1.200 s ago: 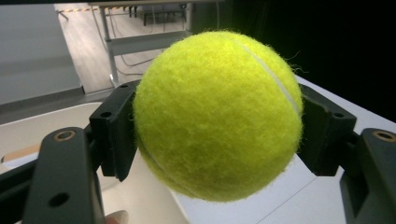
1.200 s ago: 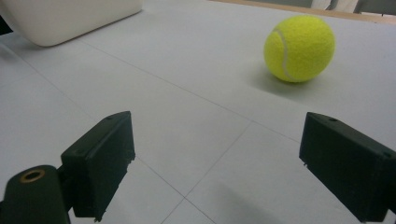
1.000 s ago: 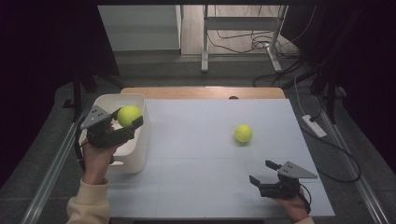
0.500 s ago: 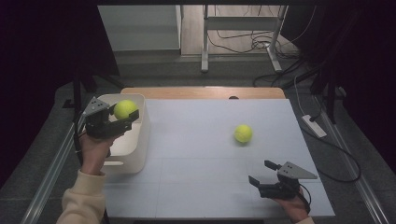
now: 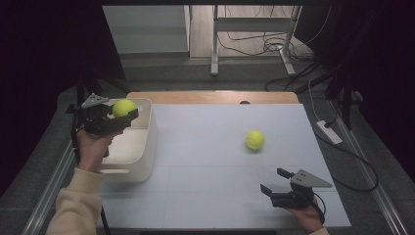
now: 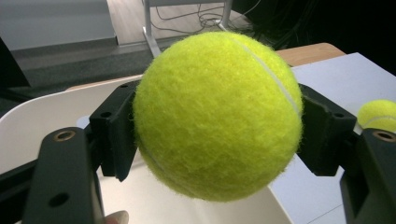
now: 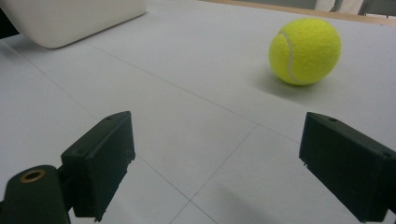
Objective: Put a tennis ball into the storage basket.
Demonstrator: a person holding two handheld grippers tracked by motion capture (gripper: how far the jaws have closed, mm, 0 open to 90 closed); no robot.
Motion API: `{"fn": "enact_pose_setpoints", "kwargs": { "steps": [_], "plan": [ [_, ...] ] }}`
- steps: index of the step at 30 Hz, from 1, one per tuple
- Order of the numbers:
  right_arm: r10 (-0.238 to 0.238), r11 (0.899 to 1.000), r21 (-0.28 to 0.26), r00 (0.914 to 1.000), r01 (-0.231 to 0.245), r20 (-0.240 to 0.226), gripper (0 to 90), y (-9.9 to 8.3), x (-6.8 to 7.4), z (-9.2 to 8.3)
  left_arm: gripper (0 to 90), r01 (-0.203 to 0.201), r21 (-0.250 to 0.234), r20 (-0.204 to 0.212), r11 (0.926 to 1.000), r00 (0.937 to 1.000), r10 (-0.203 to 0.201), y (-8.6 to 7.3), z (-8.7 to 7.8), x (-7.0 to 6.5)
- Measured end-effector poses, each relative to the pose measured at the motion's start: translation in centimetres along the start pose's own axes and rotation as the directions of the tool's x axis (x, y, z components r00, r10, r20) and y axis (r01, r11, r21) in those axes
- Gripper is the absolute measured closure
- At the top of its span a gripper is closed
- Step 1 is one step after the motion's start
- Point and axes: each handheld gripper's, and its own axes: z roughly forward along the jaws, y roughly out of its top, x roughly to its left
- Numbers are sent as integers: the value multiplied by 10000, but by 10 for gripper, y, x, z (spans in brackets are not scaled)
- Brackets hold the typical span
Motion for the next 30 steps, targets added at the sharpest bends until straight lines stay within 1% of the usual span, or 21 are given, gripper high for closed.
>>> {"fn": "enact_pose_setpoints", "kwargs": {
  "steps": [3,6,9,12,17,20,21,27,30],
  "plan": [
    [29,10000,-23,10000,-29,-4,105,0,-1,0,264,7,118,-81,9999,10000,-6,4,1,4],
    [39,10000,-15,10000,-39,0,105,0,-1,0,264,47,337,-173,9994,9998,-41,8,4,9],
    [11,10000,-20,10000,-11,-10,105,0,-1,0,264,183,478,-276,9987,9995,-170,11,7,14],
    [1,10000,-19,10000,-1,-18,105,0,-1,0,264,101,697,-508,9975,9987,-65,14,9,18],
    [24,10000,-18,10000,-24,-1,105,0,-2,0,263,76,1112,-691,9938,9976,1,17,13,26],
    [7,10000,-13,10000,-7,5,105,0,-1,0,263,71,1244,-799,9922,9968,28,17,15,28],
    [-24,10000,14,10000,24,19,105,0,-1,0,263,55,1382,-871,9904,9962,66,17,17,30],
    [6,10000,8,10000,-6,9,105,-1,-1,0,263,135,1596,-900,9871,9959,10,17,22,35],
    [-5,10000,11,10000,5,6,105,-1,-1,0,263,115,1811,-979,9834,9952,64,17,27,37]
  ]
}}
